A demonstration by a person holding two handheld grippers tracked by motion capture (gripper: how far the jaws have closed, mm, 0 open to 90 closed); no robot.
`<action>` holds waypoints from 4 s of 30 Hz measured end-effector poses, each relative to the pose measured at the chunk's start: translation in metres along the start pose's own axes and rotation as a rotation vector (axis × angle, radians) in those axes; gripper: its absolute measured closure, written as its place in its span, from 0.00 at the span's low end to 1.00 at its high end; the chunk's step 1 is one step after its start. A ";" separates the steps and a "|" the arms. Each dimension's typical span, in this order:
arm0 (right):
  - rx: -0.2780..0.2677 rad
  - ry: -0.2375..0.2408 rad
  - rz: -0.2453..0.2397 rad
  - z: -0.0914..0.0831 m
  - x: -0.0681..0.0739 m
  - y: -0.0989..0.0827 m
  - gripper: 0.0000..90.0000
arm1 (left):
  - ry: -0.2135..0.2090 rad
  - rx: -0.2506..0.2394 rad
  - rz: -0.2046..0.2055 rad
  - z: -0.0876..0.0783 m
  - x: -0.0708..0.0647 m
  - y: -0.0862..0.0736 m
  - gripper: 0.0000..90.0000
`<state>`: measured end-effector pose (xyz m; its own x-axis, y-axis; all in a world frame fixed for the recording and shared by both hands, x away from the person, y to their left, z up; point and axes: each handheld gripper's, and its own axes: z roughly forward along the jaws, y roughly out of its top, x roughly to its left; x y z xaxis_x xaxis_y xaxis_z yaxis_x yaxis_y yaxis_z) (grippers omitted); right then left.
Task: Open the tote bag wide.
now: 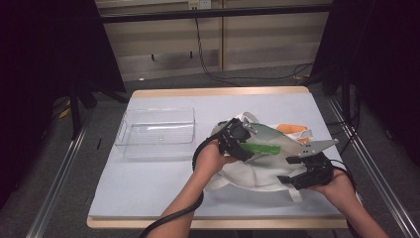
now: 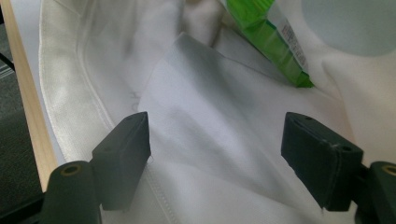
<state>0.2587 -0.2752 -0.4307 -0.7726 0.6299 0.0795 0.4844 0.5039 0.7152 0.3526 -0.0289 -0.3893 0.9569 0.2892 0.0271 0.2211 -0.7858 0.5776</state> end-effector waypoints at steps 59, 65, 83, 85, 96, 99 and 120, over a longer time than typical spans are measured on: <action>0.009 0.011 -0.002 0.002 0.001 -0.002 0.25 | 0.025 0.062 0.075 0.003 -0.002 0.025 0.59; 0.005 0.008 -0.007 0.002 0.001 -0.001 0.25 | 0.034 0.062 0.107 -0.002 -0.002 0.025 0.73; 0.005 0.010 -0.010 0.002 0.001 -0.001 0.25 | 0.068 0.059 0.092 -0.025 0.006 0.013 0.80; 0.005 0.010 -0.010 0.002 0.001 -0.001 0.25 | 0.065 0.057 0.089 -0.027 0.007 0.012 0.80; 0.000 0.016 -0.007 0.002 0.001 -0.001 0.24 | 0.058 0.011 0.072 -0.039 0.011 0.013 0.82; 0.001 0.018 -0.005 0.002 0.002 -0.001 0.24 | 0.049 -0.012 0.067 -0.047 0.013 0.014 0.82; 0.005 0.026 -0.016 0.002 0.004 0.001 0.23 | 0.027 0.009 0.124 -0.090 0.018 0.034 0.86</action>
<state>0.2573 -0.2709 -0.4313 -0.7908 0.6060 0.0861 0.4738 0.5169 0.7130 0.3601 -0.0014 -0.2954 0.9715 0.2043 0.1200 0.1034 -0.8212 0.5612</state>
